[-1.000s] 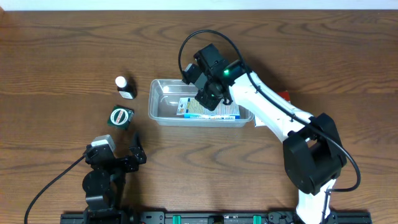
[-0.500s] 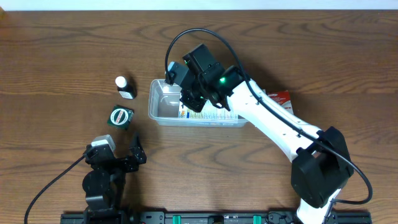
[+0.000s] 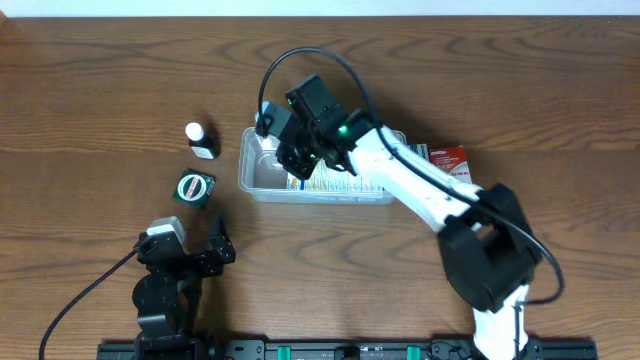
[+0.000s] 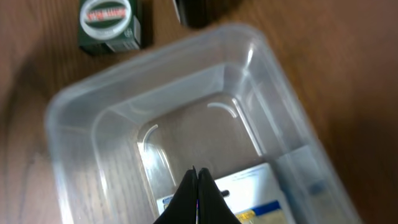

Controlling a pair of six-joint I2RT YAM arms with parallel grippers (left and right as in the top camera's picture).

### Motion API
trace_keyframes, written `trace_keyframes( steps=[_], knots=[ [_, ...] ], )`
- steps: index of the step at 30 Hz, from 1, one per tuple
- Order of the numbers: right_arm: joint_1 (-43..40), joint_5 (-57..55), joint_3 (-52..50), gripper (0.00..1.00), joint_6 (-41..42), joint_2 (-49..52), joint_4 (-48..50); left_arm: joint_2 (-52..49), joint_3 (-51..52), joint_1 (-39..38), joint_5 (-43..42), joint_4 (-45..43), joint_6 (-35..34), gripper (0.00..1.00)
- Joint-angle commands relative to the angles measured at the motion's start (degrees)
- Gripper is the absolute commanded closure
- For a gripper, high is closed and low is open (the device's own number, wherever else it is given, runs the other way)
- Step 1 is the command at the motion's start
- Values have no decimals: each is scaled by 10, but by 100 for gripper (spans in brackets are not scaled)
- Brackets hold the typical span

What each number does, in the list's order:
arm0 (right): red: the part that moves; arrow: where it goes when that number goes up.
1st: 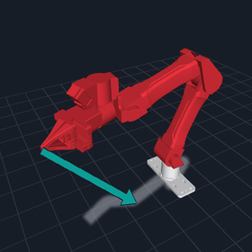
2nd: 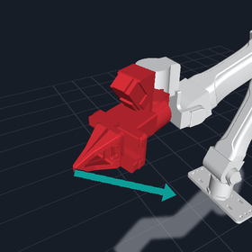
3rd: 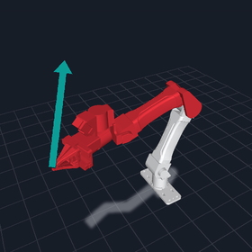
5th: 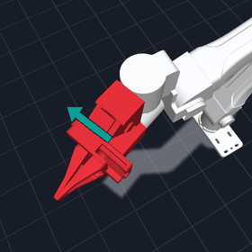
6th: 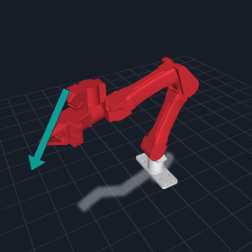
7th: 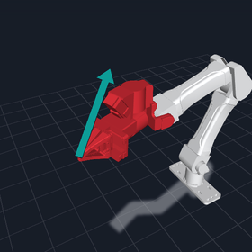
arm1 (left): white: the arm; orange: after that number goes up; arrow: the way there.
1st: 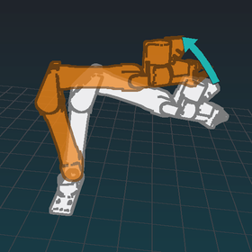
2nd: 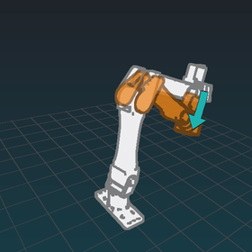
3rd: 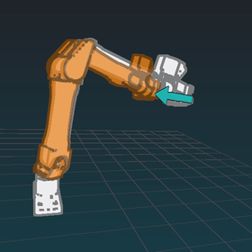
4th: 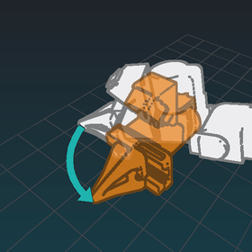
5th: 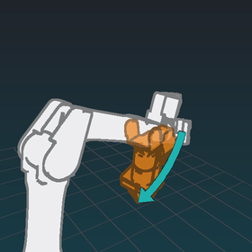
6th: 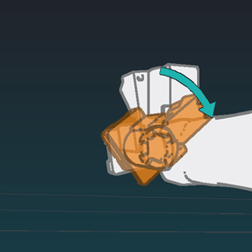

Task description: Pack container

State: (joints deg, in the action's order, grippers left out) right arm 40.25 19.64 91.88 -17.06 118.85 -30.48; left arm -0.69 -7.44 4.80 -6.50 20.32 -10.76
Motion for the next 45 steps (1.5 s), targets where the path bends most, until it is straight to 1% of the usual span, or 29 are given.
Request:
trace_keyframes(
  steps=[1,7,14,22,24,29,32,34,35,36,37,39,41,43,45],
  knots=[
    [7,18,3,99,11,28,1,1,12,-2,-4,2,-7,2],
    [7,17,3,99,12,69,-18,1,12,-2,-4,2,-7,2],
    [-3,5,3,99,7,64,-42,1,12,-2,-4,2,-7,2],
    [-2,-116,3,99,8,59,-92,1,12,-2,-4,2,-7,2],
    [-2,-120,3,99,7,58,-94,1,12,-2,-4,2,-7,2],
    [-2,-119,11,99,5,33,-83,1,12,-2,-4,2,-7,2],
    [-2,-101,24,98,5,-4,-79,1,12,-2,-4,2,-7,2],
    [-3,-79,35,98,14,-48,-84,1,12,-2,-4,2,-7,2],
    [-5,-75,37,97,23,-64,-86,1,12,-2,-4,2,-7,2],
    [-8,-74,39,94,38,-87,-87,1,12,-2,-4,2,-7,2],
    [-13,-75,39,86,55,-111,-88,1,12,-2,-4,2,-7,2],
    [-31,-77,39,75,85,-151,-95,1,12,-2,-4,2,-7,2],
    [-63,-87,39,68,124,-188,-111,1,12,-2,-4,2,-7,2],
    [-107,-101,39,58,165,-212,-139,1,12,-2,-4,2,-7,2],
    [-156,-102,39,56,200,-222,-171,1,12,-2,-4,2,-7,2]
  ],
)
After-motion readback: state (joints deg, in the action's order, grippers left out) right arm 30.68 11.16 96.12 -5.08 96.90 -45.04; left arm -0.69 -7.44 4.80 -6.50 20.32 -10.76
